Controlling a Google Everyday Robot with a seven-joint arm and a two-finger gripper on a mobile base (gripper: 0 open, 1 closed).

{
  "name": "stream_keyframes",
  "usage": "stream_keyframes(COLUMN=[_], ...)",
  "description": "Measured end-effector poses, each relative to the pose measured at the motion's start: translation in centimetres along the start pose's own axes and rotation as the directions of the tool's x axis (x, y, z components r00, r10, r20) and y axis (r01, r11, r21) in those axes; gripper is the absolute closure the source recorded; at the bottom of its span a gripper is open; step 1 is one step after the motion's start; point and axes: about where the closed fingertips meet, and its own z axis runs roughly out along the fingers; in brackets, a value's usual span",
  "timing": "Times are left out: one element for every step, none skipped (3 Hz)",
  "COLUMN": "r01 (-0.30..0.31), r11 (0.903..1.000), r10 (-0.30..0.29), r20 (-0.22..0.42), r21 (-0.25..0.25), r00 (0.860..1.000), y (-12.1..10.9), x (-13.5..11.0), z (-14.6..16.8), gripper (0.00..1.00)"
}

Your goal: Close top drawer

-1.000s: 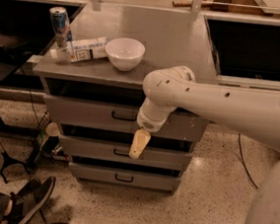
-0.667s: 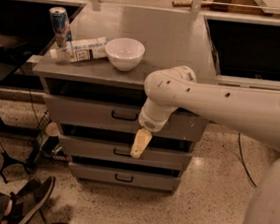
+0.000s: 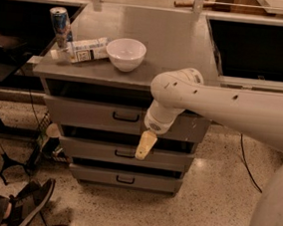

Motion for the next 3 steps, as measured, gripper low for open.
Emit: stream_keyframes(r01=[-0.003,0.001,0.016], r11=[0.9994,0.9984,0.9962], r10=[0.003,0.0,-0.013], r20=[0.003,0.013,0.042], r21=[-0.033,-0.056,-0.085], r00=[1.0,1.0,0.999], y=[0.8,1.7,3.7], x=[2.0,4.1,6.9], z=[-0.6,-1.4,-3.3], gripper=[0.0,0.0,0.0])
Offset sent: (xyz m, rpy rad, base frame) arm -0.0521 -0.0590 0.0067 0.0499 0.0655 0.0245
